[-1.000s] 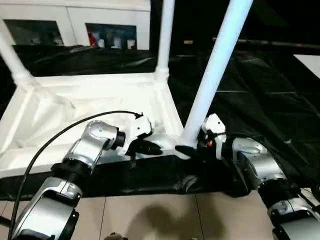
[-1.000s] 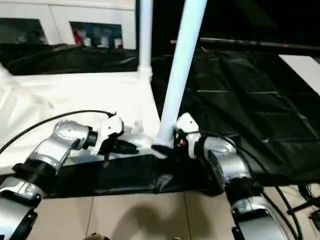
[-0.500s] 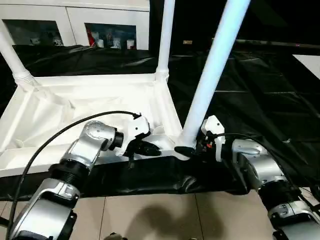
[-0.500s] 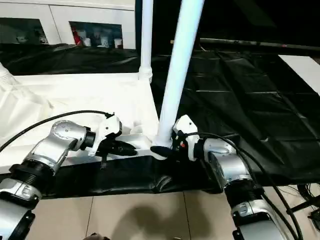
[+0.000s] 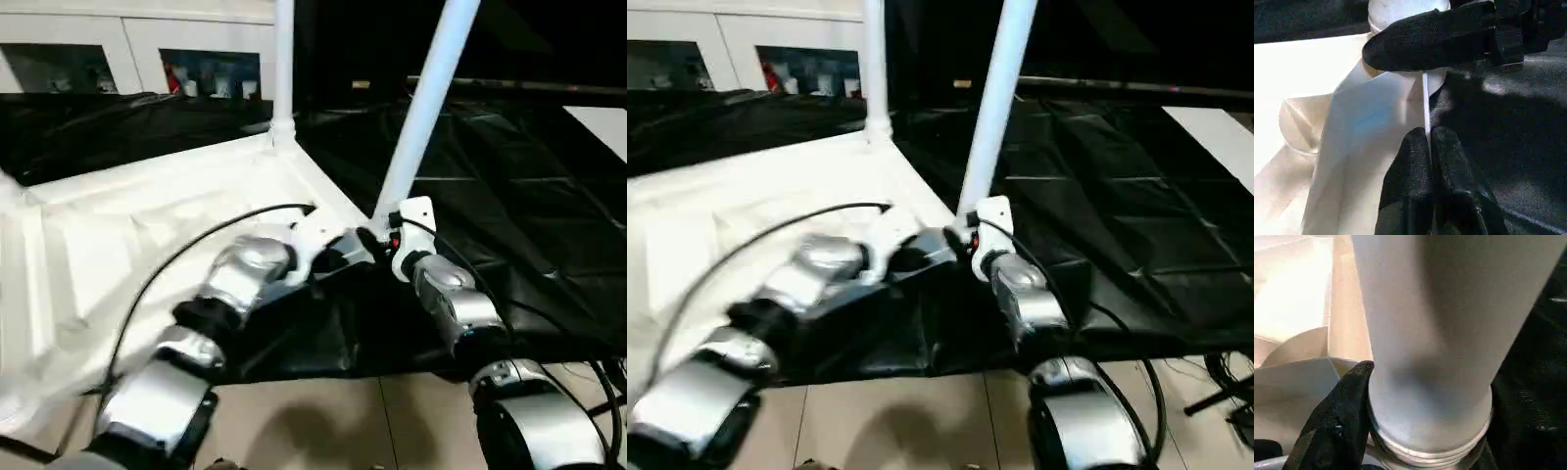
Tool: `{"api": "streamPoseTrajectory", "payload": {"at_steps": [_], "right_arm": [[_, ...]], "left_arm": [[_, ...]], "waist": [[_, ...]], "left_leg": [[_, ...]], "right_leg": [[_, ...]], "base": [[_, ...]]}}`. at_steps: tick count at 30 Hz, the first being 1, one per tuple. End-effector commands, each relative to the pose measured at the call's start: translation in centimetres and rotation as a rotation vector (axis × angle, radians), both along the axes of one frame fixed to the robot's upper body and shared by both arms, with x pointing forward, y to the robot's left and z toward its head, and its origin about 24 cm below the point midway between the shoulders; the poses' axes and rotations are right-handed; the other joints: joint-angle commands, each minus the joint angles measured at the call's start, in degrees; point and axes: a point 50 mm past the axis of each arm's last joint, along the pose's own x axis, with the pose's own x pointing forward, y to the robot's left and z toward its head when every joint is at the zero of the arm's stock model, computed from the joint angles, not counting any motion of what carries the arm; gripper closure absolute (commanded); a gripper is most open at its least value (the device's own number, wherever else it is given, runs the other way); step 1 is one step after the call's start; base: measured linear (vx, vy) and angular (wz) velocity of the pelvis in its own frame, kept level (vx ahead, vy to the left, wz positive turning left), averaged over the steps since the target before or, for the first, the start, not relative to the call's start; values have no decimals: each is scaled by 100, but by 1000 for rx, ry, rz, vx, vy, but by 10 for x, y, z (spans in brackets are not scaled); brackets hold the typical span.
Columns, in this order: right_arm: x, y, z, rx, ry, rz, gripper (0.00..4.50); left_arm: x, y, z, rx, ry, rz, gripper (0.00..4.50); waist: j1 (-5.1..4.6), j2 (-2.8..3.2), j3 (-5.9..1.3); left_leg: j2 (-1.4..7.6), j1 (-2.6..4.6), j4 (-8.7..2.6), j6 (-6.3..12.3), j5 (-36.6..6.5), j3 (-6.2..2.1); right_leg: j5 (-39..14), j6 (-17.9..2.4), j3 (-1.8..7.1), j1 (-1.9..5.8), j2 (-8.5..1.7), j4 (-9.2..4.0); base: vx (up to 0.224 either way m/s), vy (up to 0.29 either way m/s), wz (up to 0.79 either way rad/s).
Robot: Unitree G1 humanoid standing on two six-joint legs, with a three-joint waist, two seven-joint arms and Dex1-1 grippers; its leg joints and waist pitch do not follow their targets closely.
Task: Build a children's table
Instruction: Rotate leg to tighten
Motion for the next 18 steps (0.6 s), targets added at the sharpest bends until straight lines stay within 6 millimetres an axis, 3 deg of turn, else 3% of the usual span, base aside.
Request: {"api": "streamPoseTrajectory", "payload": {"at_steps": [1,5,8,12,15,18], "right_arm": [[-5,8,-10,11,43,46,107],[-3,8,-1,17,-20,106,75],[-4,4,2,5,-55,156,75],[-14,-13,7,2,-94,317,75],[-24,-30,10,-27,-103,443,75],[-28,-36,12,-38,-98,496,75]], "left_arm": [[-2,-1,-7,-10,13,37,450],[-2,6,-7,-16,15,7,450],[-3,12,-8,-15,26,-12,450],[-10,30,-10,-38,46,-108,450],[-21,46,-7,-68,93,-253,450],[-25,54,-6,-57,120,-290,450]], "waist": [[3,-45,-359],[12,-40,-362],[13,-49,-363],[20,-53,-367],[6,-31,-354],[3,-3,-351]], "left_leg": [[132,49,-369,224,-1104,-62],[137,47,-369,262,-1112,-65],[135,38,-364,303,-1047,-62],[137,6,-355,476,-934,-70],[150,26,-361,472,-1017,-74],[168,43,-366,477,-1078,-65]], "right_leg": [[-921,-1181,251,251,-295,-485],[-971,-1182,251,251,-300,-489],[-855,-1214,245,262,-298,-475],[-617,-1233,243,298,-299,-454],[-733,-1302,243,286,-295,-470],[-707,-1392,253,254,-285,-452]], "base": [[0,0,0],[0,0,0],[0,0,0],[0,0,0],[0,0,0],[0,0,0]]}}
